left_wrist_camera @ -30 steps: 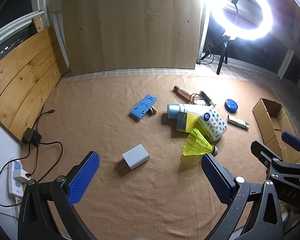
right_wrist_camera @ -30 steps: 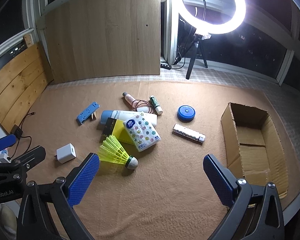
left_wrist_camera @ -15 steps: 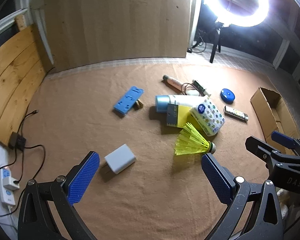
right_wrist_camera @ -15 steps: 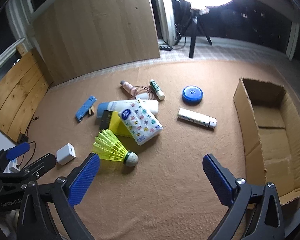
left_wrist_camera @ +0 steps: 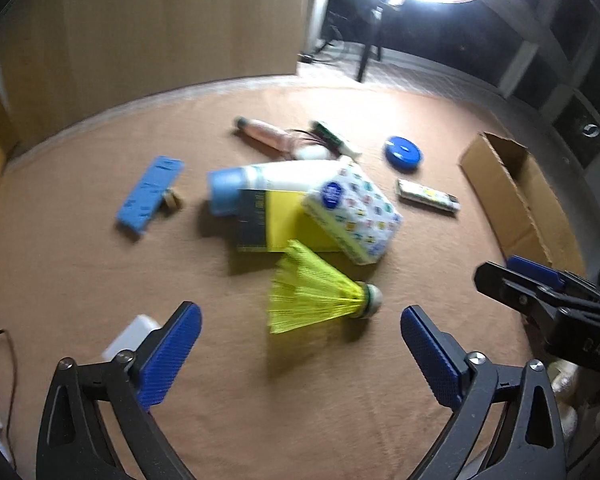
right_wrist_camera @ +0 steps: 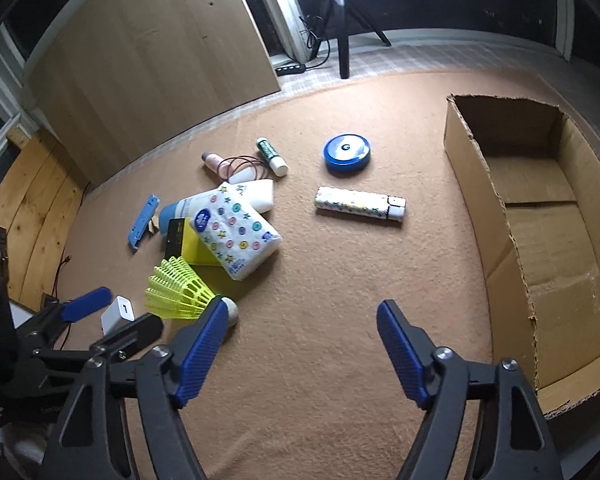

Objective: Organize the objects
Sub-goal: 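Move the right tool to the yellow shuttlecock and close on it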

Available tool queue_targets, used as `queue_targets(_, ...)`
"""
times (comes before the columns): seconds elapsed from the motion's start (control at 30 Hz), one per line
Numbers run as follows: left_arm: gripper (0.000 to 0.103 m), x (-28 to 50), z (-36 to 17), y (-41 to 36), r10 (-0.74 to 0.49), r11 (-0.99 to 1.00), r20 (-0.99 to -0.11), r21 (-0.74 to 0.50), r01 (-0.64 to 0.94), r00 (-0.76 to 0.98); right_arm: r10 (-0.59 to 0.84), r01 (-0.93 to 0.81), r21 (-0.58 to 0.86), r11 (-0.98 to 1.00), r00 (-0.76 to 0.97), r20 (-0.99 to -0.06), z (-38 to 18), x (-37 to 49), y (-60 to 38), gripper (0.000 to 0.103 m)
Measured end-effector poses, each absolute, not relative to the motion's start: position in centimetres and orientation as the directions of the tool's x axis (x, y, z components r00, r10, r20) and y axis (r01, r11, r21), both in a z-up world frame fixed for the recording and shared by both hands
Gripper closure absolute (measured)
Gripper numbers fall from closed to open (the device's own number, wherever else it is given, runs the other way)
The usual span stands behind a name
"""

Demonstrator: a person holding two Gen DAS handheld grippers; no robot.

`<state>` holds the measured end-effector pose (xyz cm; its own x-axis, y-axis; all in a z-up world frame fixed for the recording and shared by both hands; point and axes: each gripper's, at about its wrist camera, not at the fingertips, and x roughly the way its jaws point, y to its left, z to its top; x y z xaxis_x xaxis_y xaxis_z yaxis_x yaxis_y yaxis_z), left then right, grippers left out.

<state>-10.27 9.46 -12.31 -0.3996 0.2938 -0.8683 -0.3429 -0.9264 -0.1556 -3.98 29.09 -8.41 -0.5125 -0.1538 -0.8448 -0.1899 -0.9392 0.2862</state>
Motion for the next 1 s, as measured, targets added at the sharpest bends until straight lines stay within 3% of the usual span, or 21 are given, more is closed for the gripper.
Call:
queue_targets(0.2,0.006,-10.6,-13.9,11.2,0.35,-0.896,-0.872,-0.207,-0.392,-0.341,-0.161,-0.197,0.293,-0.936,-0.499,-0.851,-8.8,-4.3,29.8,0.039)
queue_targets(0.27,0.012,-10.7,-14.3,11.3,0.369,-0.888,-0.874,-0.231,-0.397,-0.316,-0.158,-0.203,0.291,-0.935,-0.498,-0.853,-8.9,-4.3,30.1,0.039)
queue_targets(0.5,0.013,-9.2,-14.2,11.6,0.457,-0.841,-0.854,-0.323,-0.434,-0.249,-0.148,-0.217,0.285,-0.934,-0.492,-0.858,-9.3,-4.3,30.8,0.04)
queue_targets(0.67,0.016,-7.7,-14.5,12.4,0.489,-0.816,-0.851,-0.367,-0.447,-0.194,-0.149,-0.213,0.281,-0.936,-0.485,-0.862,-9.6,-4.3,30.8,0.047)
queue_targets(1.0,0.016,-4.7,-12.5,11.4,0.406,-0.813,-0.886,-0.237,-0.532,-0.225,-0.173,-0.209,0.3,-0.931,-0.471,-0.865,-10.1,-4.3,30.6,0.048)
